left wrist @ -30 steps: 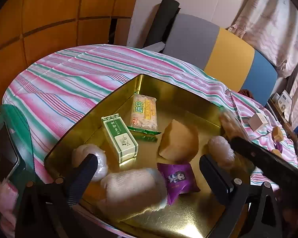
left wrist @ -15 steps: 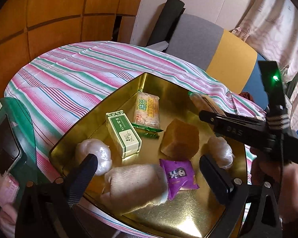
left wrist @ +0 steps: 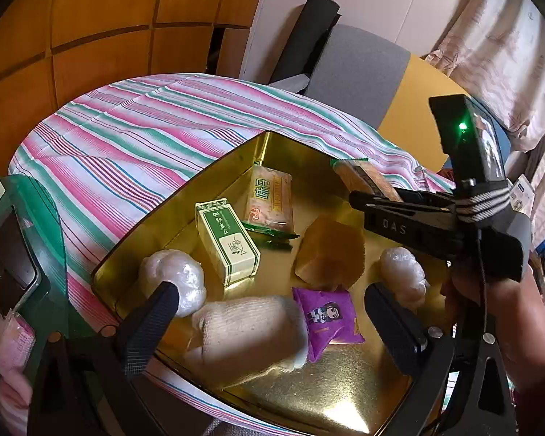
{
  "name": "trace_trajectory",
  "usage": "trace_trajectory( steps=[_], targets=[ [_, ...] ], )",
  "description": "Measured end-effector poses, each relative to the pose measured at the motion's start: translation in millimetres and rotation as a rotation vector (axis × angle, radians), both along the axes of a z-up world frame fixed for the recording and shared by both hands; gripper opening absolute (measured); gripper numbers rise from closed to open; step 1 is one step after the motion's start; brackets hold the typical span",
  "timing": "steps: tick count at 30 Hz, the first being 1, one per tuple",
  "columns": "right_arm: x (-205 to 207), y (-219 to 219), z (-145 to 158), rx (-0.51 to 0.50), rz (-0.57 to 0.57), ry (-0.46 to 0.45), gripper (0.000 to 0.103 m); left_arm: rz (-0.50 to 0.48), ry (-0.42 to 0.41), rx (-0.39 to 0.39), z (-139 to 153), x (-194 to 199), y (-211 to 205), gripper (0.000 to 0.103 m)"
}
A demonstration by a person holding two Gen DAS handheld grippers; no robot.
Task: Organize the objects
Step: 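Lower the long cracker packet into the gold tray and open the right gripper, then move both grippers back toward the sponges and cream box on the cloth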
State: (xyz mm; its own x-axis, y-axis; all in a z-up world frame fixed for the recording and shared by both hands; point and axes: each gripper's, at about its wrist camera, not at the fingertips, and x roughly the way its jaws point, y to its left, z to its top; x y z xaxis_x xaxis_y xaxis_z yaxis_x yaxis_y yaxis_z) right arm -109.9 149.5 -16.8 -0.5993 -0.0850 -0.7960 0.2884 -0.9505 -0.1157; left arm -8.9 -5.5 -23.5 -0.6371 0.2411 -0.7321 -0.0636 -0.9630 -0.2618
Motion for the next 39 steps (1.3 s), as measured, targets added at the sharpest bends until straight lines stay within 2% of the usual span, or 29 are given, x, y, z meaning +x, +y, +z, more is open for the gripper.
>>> trace_trajectory(
  steps=[8, 13, 20, 23, 26, 29, 34, 39],
  targets=[
    [4, -2, 3, 0.014, 0.000, 0.010, 0.047, -0.002, 0.001, -0.005, 0, 1, 3, 0.103],
    [14, 7, 14, -0.028, -0.023, 0.036, 0.047, -0.008, 0.004, -0.014, 0, 2, 5, 0.103],
    [37, 42, 33, -0.163, -0.112, 0.079, 0.047, -0.035, 0.012, 0.003, 0, 8, 12, 0.103],
    [55, 63, 41, -0.199, -0.163, 0.133, 0.047, -0.046, 0.039, 0.036, 5, 12, 14, 0.103],
    [78, 88, 43, -0.205, -0.221, 0.187, 0.048, -0.063, 0.051, 0.031, 7, 15, 19, 0.103],
    [94, 117, 40, -0.220, -0.299, 0.206, 0.048, -0.081, 0.040, 0.033, 5, 17, 25, 0.103],
    [123, 163, 21, -0.291, -0.426, 0.158, 0.049, -0.130, 0.029, 0.026, 4, 24, 39, 0.103],
    [158, 197, -10, -0.303, -0.525, 0.111, 0.049, -0.196, 0.074, -0.040, 7, 38, 59, 0.103]
  ],
)
